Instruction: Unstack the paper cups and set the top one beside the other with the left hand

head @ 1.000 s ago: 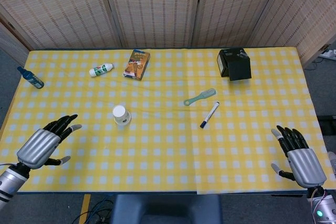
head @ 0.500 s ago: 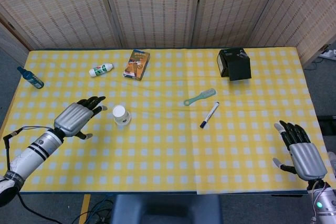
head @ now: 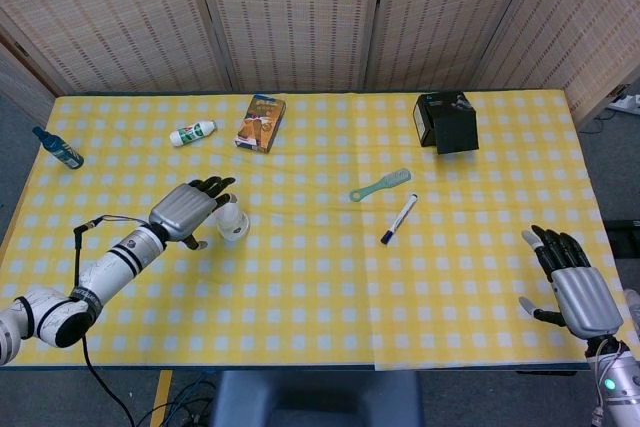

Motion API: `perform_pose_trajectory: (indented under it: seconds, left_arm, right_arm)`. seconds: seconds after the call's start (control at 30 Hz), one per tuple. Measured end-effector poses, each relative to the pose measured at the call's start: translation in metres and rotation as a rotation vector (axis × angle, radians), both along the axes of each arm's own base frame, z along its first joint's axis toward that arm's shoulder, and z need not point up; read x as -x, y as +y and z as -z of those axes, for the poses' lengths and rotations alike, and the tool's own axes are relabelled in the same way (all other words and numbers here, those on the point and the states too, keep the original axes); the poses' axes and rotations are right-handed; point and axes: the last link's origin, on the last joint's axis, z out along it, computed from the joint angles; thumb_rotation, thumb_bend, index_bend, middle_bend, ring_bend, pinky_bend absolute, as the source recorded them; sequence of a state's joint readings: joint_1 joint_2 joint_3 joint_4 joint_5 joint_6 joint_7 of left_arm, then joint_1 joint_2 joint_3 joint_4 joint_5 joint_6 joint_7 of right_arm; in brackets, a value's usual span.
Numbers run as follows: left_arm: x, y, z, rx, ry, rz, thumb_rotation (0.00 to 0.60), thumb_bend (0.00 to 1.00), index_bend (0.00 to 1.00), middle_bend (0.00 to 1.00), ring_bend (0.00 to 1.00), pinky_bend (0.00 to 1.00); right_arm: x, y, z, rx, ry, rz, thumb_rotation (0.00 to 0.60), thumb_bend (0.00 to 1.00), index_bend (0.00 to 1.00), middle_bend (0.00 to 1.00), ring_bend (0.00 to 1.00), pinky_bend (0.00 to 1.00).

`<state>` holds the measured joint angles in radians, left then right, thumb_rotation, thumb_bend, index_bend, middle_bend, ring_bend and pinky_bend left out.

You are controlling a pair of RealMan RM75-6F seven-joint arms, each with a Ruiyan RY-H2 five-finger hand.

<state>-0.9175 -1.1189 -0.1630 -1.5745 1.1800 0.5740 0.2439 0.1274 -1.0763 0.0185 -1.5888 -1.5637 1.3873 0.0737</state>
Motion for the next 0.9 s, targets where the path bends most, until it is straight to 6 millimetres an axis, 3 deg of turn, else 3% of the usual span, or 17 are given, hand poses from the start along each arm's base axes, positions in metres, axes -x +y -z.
perform_pose_trajectory:
  seconds: [0.23, 0.9]
  left_arm:
    - [-0.005, 0.002, 0.011, 0.008, 0.013, 0.001, 0.6, 0.2, 0.2, 0.0, 0.0, 0.22]
    - [-0.008, 0.039, 0.029, -0.005, 0.067, -0.021, 0.6, 0.2, 0.28, 0.0, 0.0, 0.22]
  right_arm:
    - [-0.001, 0.007, -0.008, 0.027, -0.008, -0.014, 0.6, 0.21, 0.02, 0.0, 0.0, 0.0]
    - [0.002, 0.004, -0.006, 0.013, -0.005, 0.01, 0.6, 0.21, 0.02, 0.0, 0.0, 0.0]
